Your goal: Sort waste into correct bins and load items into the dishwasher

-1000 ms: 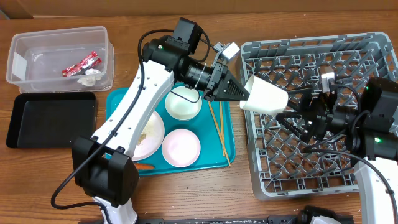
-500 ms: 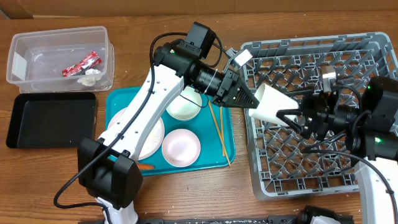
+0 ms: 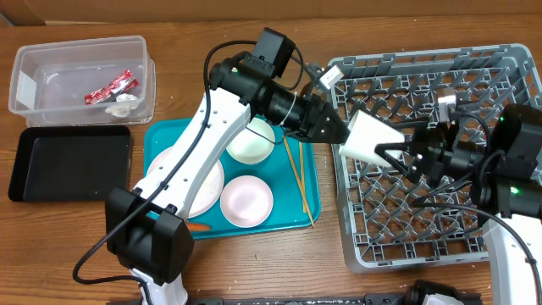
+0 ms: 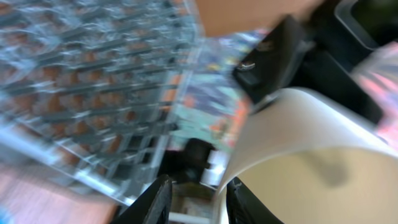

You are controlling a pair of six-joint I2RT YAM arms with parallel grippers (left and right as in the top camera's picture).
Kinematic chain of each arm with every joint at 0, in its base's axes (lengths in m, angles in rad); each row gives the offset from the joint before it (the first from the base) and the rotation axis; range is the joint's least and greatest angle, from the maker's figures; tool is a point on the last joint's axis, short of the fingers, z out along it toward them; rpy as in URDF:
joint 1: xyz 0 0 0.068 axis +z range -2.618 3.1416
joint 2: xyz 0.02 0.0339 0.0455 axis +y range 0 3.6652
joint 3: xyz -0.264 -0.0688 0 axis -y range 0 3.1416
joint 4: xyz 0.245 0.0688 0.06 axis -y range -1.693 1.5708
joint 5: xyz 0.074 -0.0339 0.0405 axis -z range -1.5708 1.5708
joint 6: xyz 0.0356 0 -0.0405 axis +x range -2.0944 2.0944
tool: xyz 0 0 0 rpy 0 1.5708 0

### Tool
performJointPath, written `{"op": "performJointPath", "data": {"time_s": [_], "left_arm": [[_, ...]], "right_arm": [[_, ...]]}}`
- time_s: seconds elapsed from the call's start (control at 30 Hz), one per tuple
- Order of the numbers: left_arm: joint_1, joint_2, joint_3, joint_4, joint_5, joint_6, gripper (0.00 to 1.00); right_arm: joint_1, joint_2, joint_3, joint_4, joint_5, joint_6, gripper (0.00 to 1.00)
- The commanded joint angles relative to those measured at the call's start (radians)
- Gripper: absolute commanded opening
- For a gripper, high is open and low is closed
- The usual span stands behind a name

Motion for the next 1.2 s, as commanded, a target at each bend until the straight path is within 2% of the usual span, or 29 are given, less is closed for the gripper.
{"op": "performJointPath", "data": {"time_s": [0.0,0.13,0.23,0.5,0.57,0.73,0.93,1.17], "left_arm": [[0.066,-0.01,0.019,-0.056,-0.346,0.004,0.31],[0.163,-0.01,0.02,-0.135,-0.596,0.003,0.23],[0.251,-0.01,0.02,-0.164,-0.698,0.0,0.21],[0.468,-0.01,0.021,-0.138,-0.82,0.0,0.21],[0.507,-0.01,0.021,-0.125,-0.824,0.0,0.21],[0.579,-0.01,0.021,-0.089,-0.824,0.0,0.18],[0.587,-0.01,0.021,-0.032,-0.825,0.0,0.19],[0.584,-0.01,0.021,0.041,-0.843,-0.019,0.17]], "right_arm": [[-0.002,0.001,0.022,0.001,0.223,0.083,0.49],[-0.002,-0.002,0.023,-0.003,0.427,0.158,0.42],[-0.003,-0.005,0.043,-0.052,0.597,0.182,0.41],[-0.034,-0.004,0.266,-0.437,1.296,0.181,0.4],[-0.069,-0.002,0.309,-0.513,1.394,0.184,0.41],[-0.213,0.022,0.344,-0.654,1.452,0.2,0.41],[-0.409,0.108,0.343,-0.771,1.458,0.211,0.41],[-0.456,0.225,0.342,-0.818,1.458,0.21,0.41]]}}
